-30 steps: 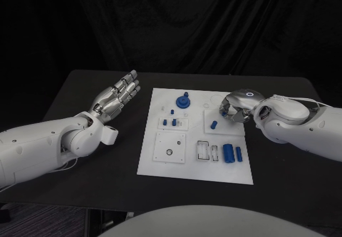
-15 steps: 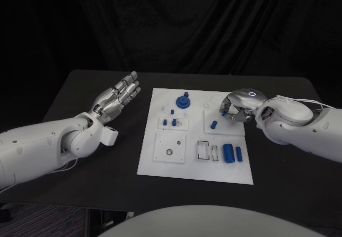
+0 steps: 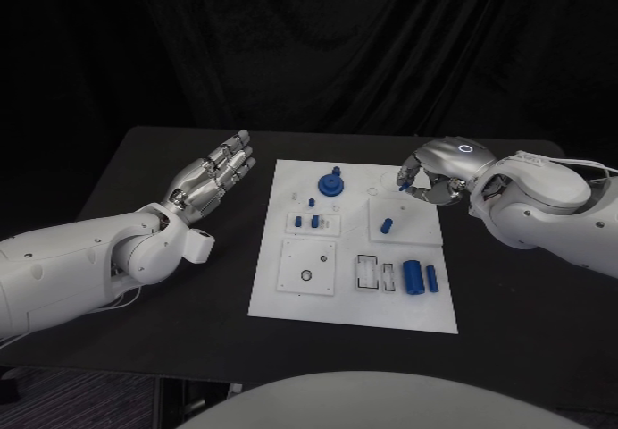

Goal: Assemble the parts on the task board

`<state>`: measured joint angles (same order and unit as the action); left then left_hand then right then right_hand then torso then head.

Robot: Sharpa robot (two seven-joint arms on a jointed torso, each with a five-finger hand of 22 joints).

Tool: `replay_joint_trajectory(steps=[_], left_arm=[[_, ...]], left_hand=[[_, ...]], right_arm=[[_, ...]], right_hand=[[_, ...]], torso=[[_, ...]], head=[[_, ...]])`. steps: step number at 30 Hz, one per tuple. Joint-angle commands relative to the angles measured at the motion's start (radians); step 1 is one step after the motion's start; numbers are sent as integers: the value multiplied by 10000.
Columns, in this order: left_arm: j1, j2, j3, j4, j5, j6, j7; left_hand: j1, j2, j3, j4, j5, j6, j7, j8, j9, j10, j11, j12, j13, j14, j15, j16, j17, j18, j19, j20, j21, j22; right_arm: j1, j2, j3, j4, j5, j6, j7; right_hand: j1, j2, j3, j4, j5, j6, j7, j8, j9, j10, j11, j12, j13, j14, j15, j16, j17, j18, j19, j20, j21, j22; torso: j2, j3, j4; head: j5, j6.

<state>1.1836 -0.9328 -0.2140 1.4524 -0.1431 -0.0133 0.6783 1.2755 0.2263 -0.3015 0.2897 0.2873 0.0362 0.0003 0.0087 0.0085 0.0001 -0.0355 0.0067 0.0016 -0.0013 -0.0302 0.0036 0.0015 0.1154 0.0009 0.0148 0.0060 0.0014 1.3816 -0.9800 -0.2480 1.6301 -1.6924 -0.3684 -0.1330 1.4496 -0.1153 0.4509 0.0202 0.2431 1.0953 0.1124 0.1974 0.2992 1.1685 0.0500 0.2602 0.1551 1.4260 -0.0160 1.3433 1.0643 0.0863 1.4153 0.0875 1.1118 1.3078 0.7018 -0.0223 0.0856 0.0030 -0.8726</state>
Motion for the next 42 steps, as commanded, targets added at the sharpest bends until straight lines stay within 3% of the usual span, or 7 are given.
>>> replay_joint_trajectory(steps=[1, 12, 18, 26, 29, 36, 42], left_arm=[[-12, 5, 9, 22, -17, 34, 833], [-13, 18, 9, 45, -17, 68, 816], [-16, 22, 9, 21, -17, 183, 918], [-36, 73, 9, 10, -17, 213, 966], [-39, 63, 9, 35, -17, 176, 942], [-42, 101, 9, 62, -17, 146, 921], [-43, 100, 9, 83, -17, 99, 922]], left_hand=[[80, 22, 3, 22, 8, 44, 87, -1, 3, -1, 79, -67, -16, 13, -5, -36, -15, 33, -6, 36, -56, -4], [78, 26, -1, 23, 6, 63, 121, 4, 8, -1, 107, -67, -16, 13, -16, -36, -15, 39, -3, 30, -53, 4], [-49, -37, -99, 32, -174, 78, 155, 7, 10, -1, 140, -67, -16, 13, -52, -36, -15, 34, -9, -19, -60, -14], [-154, -20, -141, 23, -269, 85, 126, 6, 11, -1, 101, -67, -16, 13, -124, -36, -15, -24, -9, -154, -60, -14], [-151, -7, -135, 22, -262, 81, 126, 6, 10, -1, 100, -67, -16, 13, -116, -36, -15, -32, -9, -155, -60, -14], [-147, 18, -123, 22, -252, 92, 133, 8, 12, -1, 101, -67, -16, 13, -100, -36, -15, -45, -9, -149, -60, -14], [-145, 25, -121, 21, -253, 90, 134, 7, 11, -1, 103, -67, -16, 13, -96, -36, -15, -48, -9, -146, -60, -14]], right_arm=[[147, -66, 7, 391, -28, 208, -163], [269, 280, 5, 1671, -27, 1000, -227], [172, 752, 4, 1906, -476, 1290, -137], [-253, 1589, 5, 1611, -1033, 1481, 82], [-442, 1894, 5, 1401, -1118, 1560, 137], [-834, 2403, 6, 998, -1189, 1720, 233], [-995, 2569, 6, 858, -1202, 1692, 275]], right_hand=[[-71, 46, -60, 10, -4, 67, 26, 36, 312, 62, 10, -9, 17, -5, -69, -66, -11, 39, -5, -47, 22, 1427], [-111, -5, -132, 6, 5, 49, -11, 48, 402, 99, -23, -63, 39, 116, -105, 52, 209, -9, 103, -74, 274, 1497], [-92, 6, -118, -11, 31, -23, 6, 3, 411, 46, -4, -117, 33, 148, -94, 86, 279, -26, 133, -72, 345, 1516], [-91, -9, -121, -25, 48, -59, 17, -25, 418, 21, 10, -146, 32, 201, -85, 159, 420, -51, 181, -68, 470, 1551], [-128, 4, -140, -4, 4, -54, 23, -31, 434, 23, 18, -160, 36, 242, -75, 215, 520, -74, 225, -62, 585, 1582], [-127, 10, -141, -6, -10, -57, 21, -36, 439, 21, 17, -166, 38, 279, -74, 273, 638, -92, 258, -61, 678, 1607], [-118, 14, -139, -14, -16, -67, 21, -45, 443, 18, 17, -174, 39, 285, -73, 278, 638, -92, 261, -60, 682, 1609]], torso=[[3, -13, 8], [-3, -13, 6], [17, -22, 35], [12, -19, 53], [7, -12, -8], [2, -26, 35], [14, -18, 20]], head=[[29, 0], [340, 0], [306, 0], [201, 0], [233, 0], [235, 0], [274, 0]])
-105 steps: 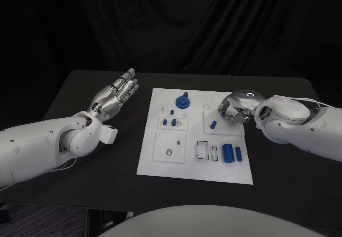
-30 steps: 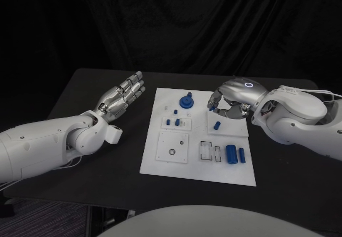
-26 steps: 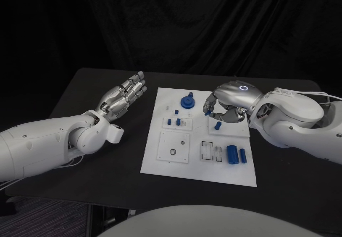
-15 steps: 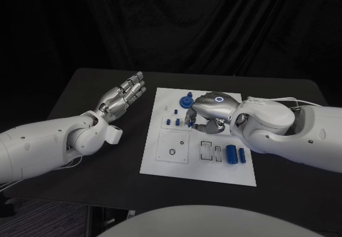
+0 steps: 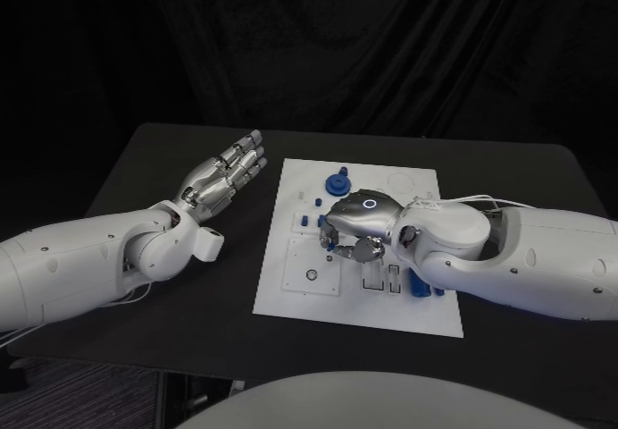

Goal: Assemble the parts on the task board

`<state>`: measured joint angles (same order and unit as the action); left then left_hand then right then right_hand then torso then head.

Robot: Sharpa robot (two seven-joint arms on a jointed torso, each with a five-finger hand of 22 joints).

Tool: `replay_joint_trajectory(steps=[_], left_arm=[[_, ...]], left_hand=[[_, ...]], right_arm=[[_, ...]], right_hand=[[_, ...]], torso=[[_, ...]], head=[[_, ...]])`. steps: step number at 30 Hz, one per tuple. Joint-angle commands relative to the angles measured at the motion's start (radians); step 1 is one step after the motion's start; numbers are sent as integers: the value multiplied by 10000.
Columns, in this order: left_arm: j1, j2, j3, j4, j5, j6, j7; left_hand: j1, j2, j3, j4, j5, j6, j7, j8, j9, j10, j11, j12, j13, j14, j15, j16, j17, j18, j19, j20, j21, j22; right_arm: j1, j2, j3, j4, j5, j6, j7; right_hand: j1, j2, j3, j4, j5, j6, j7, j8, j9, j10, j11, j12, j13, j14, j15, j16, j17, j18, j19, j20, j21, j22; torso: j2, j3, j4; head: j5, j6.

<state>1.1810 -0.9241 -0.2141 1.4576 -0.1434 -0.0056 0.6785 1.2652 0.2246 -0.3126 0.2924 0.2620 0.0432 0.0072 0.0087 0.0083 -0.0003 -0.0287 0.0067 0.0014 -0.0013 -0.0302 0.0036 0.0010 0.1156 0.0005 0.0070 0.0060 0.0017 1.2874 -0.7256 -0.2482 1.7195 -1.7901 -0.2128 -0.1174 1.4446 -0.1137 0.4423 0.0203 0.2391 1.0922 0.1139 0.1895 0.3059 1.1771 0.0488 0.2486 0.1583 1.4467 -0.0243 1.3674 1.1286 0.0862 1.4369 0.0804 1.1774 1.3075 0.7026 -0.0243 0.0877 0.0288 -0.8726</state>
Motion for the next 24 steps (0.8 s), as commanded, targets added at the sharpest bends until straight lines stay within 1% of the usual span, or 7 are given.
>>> replay_joint_trajectory(steps=[1, 5, 6, 11, 18, 21, 24], left_arm=[[-17, 13, 9, 33, -14, 16, 918], [-17, 21, 9, 33, -14, 14, 905], [-17, 28, 9, 32, -14, 18, 898], [-17, 44, 9, 18, -14, 28, 884], [-18, 49, 9, 0, -14, 51, 849], [-18, 50, 9, -5, -14, 64, 835], [-19, 56, 9, -16, -14, 78, 824]], left_hand=[[-42, 42, -9, -6, 0, 20, 65, 7, 13, 3, 35, -67, -14, 13, -96, -36, -10, -50, -5, -68, -60, -17], [-42, 42, -9, -6, 0, 20, 65, 7, 13, 3, 35, -67, -14, 13, -96, -36, -10, -50, -5, -68, -60, -17], [-36, 51, -5, -8, 9, 35, 65, 11, 17, 3, 34, -67, -14, 13, -91, -36, -10, -55, -5, -65, -60, -17], [-25, 60, 2, -10, 41, 42, 71, 12, 18, 3, 37, -67, -14, 13, -85, -36, -10, -59, -5, -63, -60, -17], [17, 85, 24, -16, 126, 55, 92, 15, 20, 3, 59, -67, -14, 13, -70, -36, -10, -68, -5, -55, -60, -17], [29, 90, 29, -18, 141, 59, 102, 16, 21, 3, 66, -67, -14, 13, -65, -36, -10, -70, -5, -52, -60, -17], [45, 95, 36, -18, 155, 61, 122, 16, 21, 3, 78, -67, -14, 13, -56, -36, -10, -72, -5, -46, -60, -17]], right_arm=[[-72, 46, 9, -56, -227, 106, 126], [-113, 109, 9, -121, -229, 73, 128], [-125, 131, 9, -142, -230, 89, 126], [-182, 172, 9, -187, -231, 152, 129], [-280, 220, 9, -302, -231, 179, 154], [-304, 233, 9, -339, -231, 178, 162], [-315, 240, 9, -353, -231, 178, 171]], right_hand=[[-75, 1, -58, -11, 11, -41, 8, 28, 378, -69, 32, -62, 8, 81, 11, 41, -2, -93, 50, 12, 35, 1614], [-77, 6, -59, -9, 2, -43, 9, 25, 381, -68, 33, -64, 9, 84, 11, 46, 4, -94, 54, 13, 45, 1617], [-75, 11, -59, -10, -6, -44, 9, 24, 383, -62, 31, -62, 11, 85, 11, 47, 5, -96, 56, 13, 52, 1619], [-65, 19, -57, -16, -14, -44, 7, 21, 387, -48, 26, -59, 16, 87, 10, 50, 7, -95, 56, 14, 49, 1618], [-42, 25, -52, -34, -11, -48, 4, 14, 393, -32, 19, -54, 24, 84, 7, 46, -7, -89, 49, 13, 29, 1613], [-26, 28, -49, -48, 3, -52, 5, 9, 398, -22, 17, -52, 30, 80, 5, 44, -17, -90, 52, 11, 38, 1615], [-17, 30, -47, -55, 14, -53, 5, 6, 401, -17, 16, -50, 33, 80, 4, 44, -17, -86, 46, 11, 20, 1611]], torso=[[6, 0, 4], [0, -8, 17], [-2, -10, 11], [3, 2, -26], [-10, 6, -28], [-15, 3, -22], [-15, 7, -28]], head=[[18, 0], [12, 0], [19, 0], [68, 0], [111, 0], [121, 0], [137, 0]])
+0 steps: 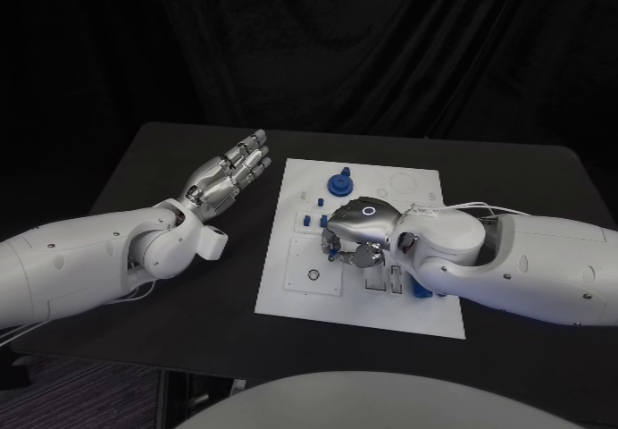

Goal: Assemble the parts on the task board

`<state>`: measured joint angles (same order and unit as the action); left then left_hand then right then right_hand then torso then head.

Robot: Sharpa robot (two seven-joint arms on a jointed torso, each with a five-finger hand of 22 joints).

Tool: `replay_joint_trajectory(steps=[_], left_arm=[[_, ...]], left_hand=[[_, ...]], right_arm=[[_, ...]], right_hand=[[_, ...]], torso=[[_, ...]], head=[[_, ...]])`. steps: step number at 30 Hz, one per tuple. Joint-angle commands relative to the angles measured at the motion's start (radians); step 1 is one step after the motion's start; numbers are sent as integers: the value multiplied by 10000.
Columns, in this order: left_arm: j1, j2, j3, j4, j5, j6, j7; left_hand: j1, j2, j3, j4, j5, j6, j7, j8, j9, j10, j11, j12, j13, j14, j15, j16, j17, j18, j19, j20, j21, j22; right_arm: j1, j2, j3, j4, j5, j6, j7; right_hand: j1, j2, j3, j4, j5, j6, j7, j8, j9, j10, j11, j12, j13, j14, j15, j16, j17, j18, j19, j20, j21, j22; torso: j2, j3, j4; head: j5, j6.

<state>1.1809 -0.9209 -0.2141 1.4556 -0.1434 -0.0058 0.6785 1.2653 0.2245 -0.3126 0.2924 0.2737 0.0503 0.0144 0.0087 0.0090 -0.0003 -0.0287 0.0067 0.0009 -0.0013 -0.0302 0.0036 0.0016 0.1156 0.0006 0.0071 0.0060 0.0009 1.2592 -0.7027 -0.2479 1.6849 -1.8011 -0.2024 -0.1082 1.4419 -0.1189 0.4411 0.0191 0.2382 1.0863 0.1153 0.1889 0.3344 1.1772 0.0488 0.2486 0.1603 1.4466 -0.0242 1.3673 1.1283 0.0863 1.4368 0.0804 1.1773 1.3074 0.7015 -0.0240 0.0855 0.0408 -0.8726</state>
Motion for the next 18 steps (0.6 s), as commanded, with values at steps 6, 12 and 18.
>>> replay_joint_trajectory(steps=[6, 12, 18], left_arm=[[-21, 42, 9, -18, -14, 110, 807], [-27, 62, 9, -46, -14, 142, 779], [-36, 78, 9, -77, -14, 168, 753]], left_hand=[[58, 100, 41, -18, 56, -7, 69, 17, 15, 3, 93, -67, -9, 13, -44, -36, -16, -76, -6, -38, -60, -9], [72, 105, 46, -17, 68, -8, 85, 16, 14, 3, 107, -67, -9, 13, -29, -36, -16, -79, -6, -27, -60, -9], [92, 115, 55, -15, 79, 4, 112, 18, 17, 3, 137, -67, -9, 13, 0, -36, -16, -85, -6, -5, -60, -9]], right_arm=[[-52, 19, 6, -24, -120, 69, 96], [-69, 16, 6, -21, -120, 131, 97], [-84, 5, 6, -10, -120, 221, 79]], right_hand=[[16, 82, -35, -50, 34, 5, -8, 10, 119, -11, 15, -48, 17, 79, 3, 43, -18, -88, 49, 10, 27, 1613], [23, 80, -37, -58, 46, 6, -7, 7, 123, 1, 13, -42, 24, 76, 1, 42, -23, -87, 47, 9, 23, 1612], [30, 81, -38, -68, 57, 7, -6, 4, 127, 19, 9, -33, 33, 68, -1, 30, -48, -81, 38, 8, -1, 1606]], torso=[[-6, 8, -4], [0, 9, 0], [-6, 5, -8]], head=[[24, 0], [43, 0], [64, 0]])
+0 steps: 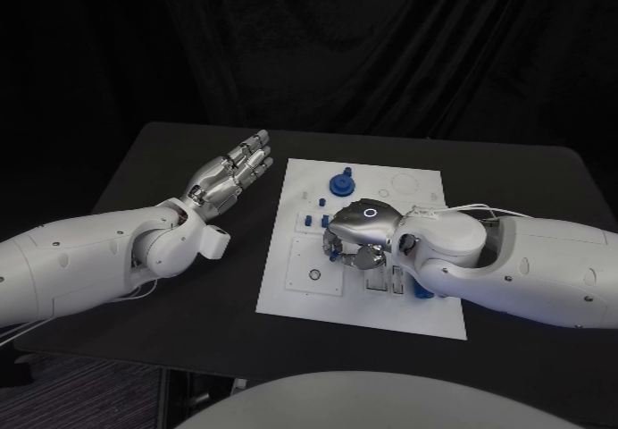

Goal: Assemble the parts on the task board

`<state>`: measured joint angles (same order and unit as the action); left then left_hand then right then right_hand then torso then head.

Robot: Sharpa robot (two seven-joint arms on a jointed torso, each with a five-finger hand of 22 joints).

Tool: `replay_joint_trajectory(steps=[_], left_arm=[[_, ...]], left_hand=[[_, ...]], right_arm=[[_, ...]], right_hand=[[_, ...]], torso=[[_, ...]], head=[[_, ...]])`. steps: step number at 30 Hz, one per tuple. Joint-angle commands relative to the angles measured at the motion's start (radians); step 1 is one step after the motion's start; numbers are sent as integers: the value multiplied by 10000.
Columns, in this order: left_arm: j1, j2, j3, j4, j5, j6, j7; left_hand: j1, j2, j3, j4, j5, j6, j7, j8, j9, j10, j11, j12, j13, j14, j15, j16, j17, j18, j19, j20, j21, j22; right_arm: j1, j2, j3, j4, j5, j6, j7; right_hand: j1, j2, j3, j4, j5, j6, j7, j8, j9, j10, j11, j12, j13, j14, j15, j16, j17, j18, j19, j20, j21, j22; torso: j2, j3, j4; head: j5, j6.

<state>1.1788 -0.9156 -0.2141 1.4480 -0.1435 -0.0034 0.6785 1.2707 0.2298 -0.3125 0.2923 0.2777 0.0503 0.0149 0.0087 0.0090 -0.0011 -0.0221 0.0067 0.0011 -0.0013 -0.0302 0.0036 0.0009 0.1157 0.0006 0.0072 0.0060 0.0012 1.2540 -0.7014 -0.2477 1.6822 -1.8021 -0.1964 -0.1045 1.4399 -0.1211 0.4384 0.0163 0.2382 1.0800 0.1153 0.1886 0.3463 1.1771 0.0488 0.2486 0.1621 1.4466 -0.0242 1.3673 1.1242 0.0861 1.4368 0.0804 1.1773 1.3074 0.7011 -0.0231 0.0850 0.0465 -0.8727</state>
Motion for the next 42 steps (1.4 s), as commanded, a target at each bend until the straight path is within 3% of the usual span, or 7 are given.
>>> replay_joint_trajectory(steps=[1, 24, 29, 34, 42], left_arm=[[-17, 30, 9, -7, -12, 154, 747], [-48, 90, 9, -66, -12, 242, 702], [-56, 99, 9, -79, -12, 252, 703], [-72, 111, 9, -96, -12, 271, 706], [-90, 114, 9, -128, -12, 274, 709]], left_hand=[[43, 61, 55, -16, 42, 5, 111, 19, 17, 11, 76, -67, -11, 13, 7, -36, -9, -87, -6, -1, -60, -12], [79, 63, 64, -17, 74, 9, 146, 19, 17, 11, 117, -67, -11, 13, 66, -36, -9, -99, -6, 48, -60, -12], [96, 71, 71, -18, 89, 29, 179, 24, 21, 11, 142, -67, -11, 13, 95, -36, -9, -103, -6, 73, -60, -12], [109, 73, 76, -21, 99, 36, 193, 25, 22, 11, 156, -67, -11, 13, 111, -36, -9, -106, -6, 85, -60, -12], [139, 74, 85, -28, 119, 44, 222, 27, 24, 11, 189, -67, -11, 13, 140, -36, -9, -114, -6, 105, -60, -12]], right_arm=[[-35, -9, 4, 17, -111, 188, 34], [-128, 52, 3, -91, -111, 434, -9], [-155, 86, 3, -143, -111, 479, 2], [-179, 98, 3, -175, -111, 549, 9], [-189, 26, 3, -161, -111, 350, 16]], right_hand=[[51, 103, -11, -40, 58, 70, -7, 7, 8, 19, 9, -33, 15, 68, -2, 31, -8, -80, 38, 8, 0, 1606], [51, 111, -44, -79, 20, -98, 43, -132, 4, -69, 51, -41, 85, 8, 25, -19, -107, -55, -26, 17, -139, 1568], [-148, 94, -95, 58, -322, -998, 214, -681, -207, -980, 332, -303, 73, -134, 261, -108, -303, 19, -251, 169, -652, 1430], [-313, -53, -195, 197, -606, -2006, -65, -1227, -495, -1827, 605, -330, 127, -346, 507, -207, -556, 104, -494, 381, -1157, 1297], [-342, -63, -742, 362, -758, -2977, -232, -1214, -888, -3315, 842, 14, 364, -686, 689, -283, -885, 234, -834, 645, -1805, 1138]], torso=[[-2, -3, -2], [-4, -3, -5], [-12, -6, -1], [-9, -10, 8], [-7, -12, 7]], head=[[4, 1], [51, 1], [55, 1], [45, 1], [77, 1]])
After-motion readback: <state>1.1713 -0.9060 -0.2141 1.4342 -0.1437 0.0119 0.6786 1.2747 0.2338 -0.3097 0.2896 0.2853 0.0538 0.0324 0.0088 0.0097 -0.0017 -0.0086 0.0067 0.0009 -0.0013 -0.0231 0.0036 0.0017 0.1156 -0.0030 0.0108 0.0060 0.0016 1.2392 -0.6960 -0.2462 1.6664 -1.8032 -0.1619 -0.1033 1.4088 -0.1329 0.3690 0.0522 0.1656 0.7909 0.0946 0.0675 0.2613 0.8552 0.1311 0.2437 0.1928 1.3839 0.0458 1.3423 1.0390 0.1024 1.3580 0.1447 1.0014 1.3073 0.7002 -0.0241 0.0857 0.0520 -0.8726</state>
